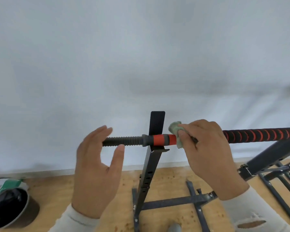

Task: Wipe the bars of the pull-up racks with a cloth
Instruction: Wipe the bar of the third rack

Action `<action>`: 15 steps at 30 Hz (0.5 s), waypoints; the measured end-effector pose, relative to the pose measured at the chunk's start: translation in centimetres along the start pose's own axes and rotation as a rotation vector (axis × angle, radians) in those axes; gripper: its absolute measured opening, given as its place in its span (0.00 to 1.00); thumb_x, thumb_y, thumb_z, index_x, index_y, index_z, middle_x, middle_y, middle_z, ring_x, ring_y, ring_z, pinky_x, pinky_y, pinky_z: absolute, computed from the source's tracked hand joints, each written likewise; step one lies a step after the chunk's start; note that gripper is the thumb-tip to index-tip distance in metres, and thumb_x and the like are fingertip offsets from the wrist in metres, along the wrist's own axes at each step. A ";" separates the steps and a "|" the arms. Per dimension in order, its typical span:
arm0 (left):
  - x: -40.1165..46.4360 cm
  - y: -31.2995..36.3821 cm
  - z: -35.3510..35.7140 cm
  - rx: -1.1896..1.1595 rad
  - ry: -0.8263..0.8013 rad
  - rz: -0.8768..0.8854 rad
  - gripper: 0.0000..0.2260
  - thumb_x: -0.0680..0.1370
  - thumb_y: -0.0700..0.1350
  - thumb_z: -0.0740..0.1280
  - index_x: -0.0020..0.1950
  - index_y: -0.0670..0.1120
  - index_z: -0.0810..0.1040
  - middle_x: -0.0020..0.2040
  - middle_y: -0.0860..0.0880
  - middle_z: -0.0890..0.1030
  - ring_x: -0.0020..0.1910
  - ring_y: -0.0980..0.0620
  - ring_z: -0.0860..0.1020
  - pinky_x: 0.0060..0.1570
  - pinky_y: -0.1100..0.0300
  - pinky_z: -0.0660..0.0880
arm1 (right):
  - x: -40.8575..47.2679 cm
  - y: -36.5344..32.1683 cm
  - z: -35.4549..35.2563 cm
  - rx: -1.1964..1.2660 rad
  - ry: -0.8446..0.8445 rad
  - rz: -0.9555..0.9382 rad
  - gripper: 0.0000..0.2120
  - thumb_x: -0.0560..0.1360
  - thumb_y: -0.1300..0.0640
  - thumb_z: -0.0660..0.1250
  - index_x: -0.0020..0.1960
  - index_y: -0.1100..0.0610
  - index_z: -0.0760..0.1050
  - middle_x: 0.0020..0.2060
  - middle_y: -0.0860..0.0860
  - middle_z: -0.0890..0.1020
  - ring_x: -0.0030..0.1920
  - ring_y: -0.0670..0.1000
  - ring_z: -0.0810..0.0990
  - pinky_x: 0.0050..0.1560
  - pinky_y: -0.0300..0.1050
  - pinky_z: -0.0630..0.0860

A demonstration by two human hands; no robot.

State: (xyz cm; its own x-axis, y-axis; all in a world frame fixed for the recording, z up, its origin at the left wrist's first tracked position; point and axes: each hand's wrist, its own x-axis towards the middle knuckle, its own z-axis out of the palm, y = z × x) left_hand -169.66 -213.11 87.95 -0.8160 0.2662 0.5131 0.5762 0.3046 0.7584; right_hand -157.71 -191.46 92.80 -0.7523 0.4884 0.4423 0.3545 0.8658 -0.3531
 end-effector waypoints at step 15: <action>2.5 -3.4 1.0 -0.618 0.001 -0.839 0.12 0.80 0.48 0.69 0.59 0.42 0.79 0.48 0.44 0.86 0.46 0.51 0.86 0.48 0.55 0.80 | 2.8 -1.7 1.4 -0.272 -0.089 -0.202 0.10 0.77 0.55 0.67 0.38 0.55 0.80 0.31 0.50 0.76 0.32 0.54 0.74 0.33 0.48 0.76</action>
State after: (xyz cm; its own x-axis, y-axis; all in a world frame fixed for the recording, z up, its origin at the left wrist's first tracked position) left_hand -173.60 -212.59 86.28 -0.9439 0.1842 -0.2742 -0.2999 -0.1299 0.9451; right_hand -161.20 -191.66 93.51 -0.8633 0.3035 0.4032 0.3197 0.9471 -0.0283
